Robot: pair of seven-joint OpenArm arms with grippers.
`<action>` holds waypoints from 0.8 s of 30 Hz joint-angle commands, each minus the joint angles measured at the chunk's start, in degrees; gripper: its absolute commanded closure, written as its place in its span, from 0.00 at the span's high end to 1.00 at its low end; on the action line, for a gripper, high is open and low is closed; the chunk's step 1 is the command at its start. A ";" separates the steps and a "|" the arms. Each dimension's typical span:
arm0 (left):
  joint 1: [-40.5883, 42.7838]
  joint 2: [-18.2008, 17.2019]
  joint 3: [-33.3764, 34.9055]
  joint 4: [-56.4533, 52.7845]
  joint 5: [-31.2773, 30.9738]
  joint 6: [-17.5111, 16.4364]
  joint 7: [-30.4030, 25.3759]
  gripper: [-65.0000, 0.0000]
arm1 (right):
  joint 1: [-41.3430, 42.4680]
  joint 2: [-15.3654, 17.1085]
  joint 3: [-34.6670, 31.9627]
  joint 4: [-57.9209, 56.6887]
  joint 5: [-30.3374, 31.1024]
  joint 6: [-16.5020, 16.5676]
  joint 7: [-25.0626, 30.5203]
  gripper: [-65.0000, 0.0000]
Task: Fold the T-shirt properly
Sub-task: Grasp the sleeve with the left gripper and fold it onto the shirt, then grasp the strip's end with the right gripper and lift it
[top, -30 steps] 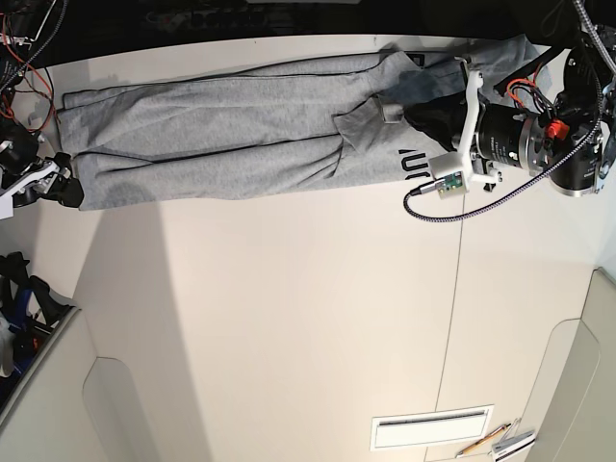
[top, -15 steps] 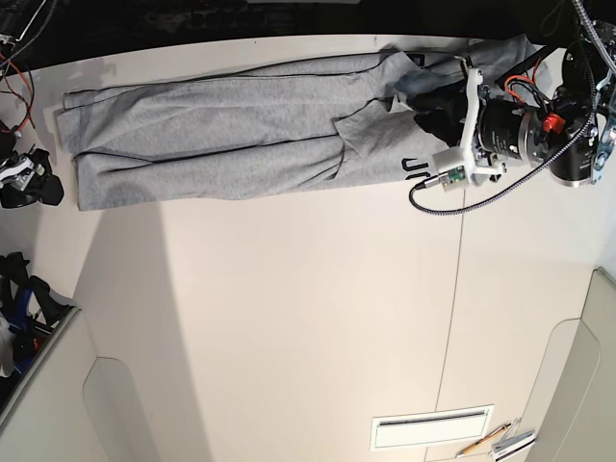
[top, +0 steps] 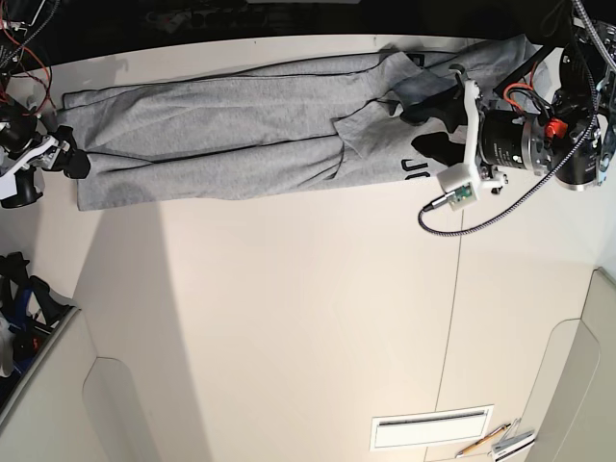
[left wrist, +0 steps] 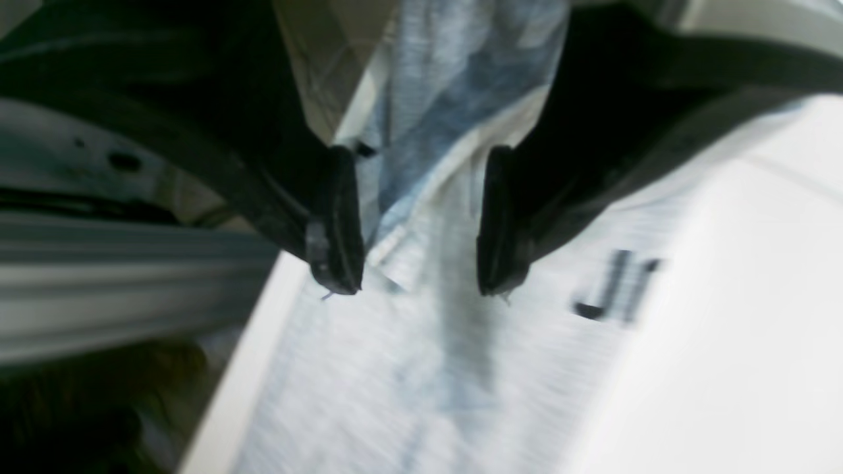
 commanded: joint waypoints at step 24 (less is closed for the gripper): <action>2.16 8.63 -14.21 0.70 -7.10 -0.28 -0.09 0.49 | -1.92 0.74 -8.20 0.90 -1.31 0.42 2.32 0.63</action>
